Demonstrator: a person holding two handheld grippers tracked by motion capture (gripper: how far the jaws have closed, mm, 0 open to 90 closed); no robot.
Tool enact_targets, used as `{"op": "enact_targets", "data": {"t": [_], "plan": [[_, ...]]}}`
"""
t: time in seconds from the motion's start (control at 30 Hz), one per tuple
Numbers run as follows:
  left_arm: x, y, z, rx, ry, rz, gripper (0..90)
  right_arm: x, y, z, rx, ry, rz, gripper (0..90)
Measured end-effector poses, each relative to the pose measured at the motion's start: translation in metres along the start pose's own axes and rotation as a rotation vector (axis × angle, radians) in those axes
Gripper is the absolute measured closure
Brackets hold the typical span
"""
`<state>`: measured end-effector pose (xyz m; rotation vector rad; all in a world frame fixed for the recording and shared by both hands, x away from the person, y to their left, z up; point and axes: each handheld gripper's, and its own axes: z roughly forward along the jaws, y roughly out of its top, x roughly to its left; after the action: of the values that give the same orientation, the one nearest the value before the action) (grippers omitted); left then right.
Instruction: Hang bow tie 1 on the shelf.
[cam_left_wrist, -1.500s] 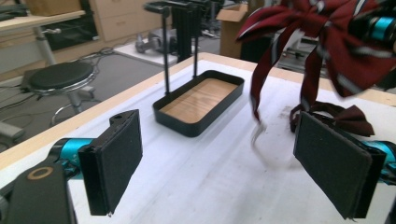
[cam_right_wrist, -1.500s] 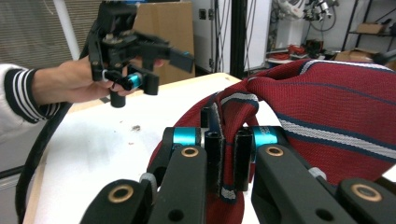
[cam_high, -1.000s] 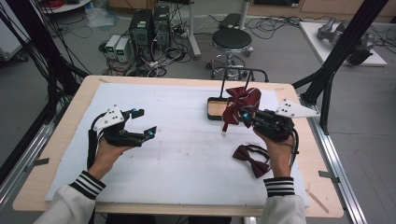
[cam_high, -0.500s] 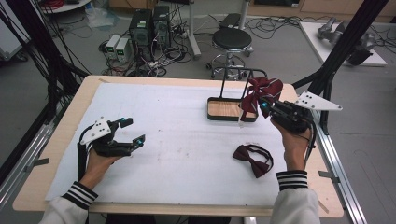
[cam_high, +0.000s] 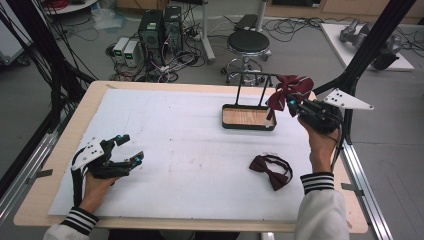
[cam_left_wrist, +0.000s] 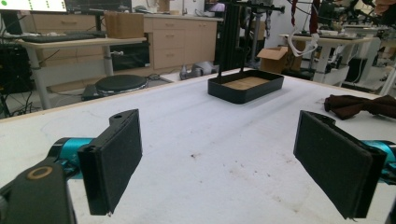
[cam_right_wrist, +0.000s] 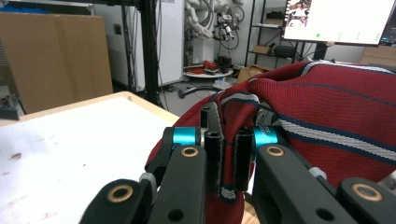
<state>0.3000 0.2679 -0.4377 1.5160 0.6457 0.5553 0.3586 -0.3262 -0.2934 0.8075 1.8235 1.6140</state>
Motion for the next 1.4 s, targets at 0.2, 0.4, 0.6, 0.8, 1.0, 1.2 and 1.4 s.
{"op": "enact_targets", "data": {"t": [0.2, 0.4, 0.6, 0.8, 1.0, 1.2, 1.4], "plan": [[0.001, -0.007, -0.004, 0.005, 0.015, 0.007, 15.8, -0.017, 0.004, 0.006, 0.007, -0.032, 0.008, 87.5], [0.002, -0.013, -0.006, -0.007, 0.034, 0.001, 15.8, -0.027, 0.004, 0.014, 0.007, -0.041, 0.018, 87.4], [0.001, -0.016, -0.008, -0.031, 0.05, 0.006, 15.9, -0.033, 0.002, 0.024, -0.001, -0.1, 0.014, 87.5], [0.0, -0.017, -0.01, -0.054, 0.056, 0.001, 16.0, -0.042, -0.004, 0.028, -0.009, -0.128, 0.043, 87.4], [0.0, -0.017, -0.01, -0.059, 0.059, -0.001, 16.1, -0.05, -0.008, 0.025, -0.02, -0.17, 0.061, 87.5], [0.0, -0.017, -0.011, -0.062, 0.062, 0.0, 16.0, -0.054, -0.01, 0.021, 0.021, -0.222, 0.08, 87.4], [0.0, -0.017, -0.011, -0.064, 0.064, 0.004, 16.0, -0.057, -0.015, 0.019, 0.086, -0.275, 0.087, 87.3]]}}
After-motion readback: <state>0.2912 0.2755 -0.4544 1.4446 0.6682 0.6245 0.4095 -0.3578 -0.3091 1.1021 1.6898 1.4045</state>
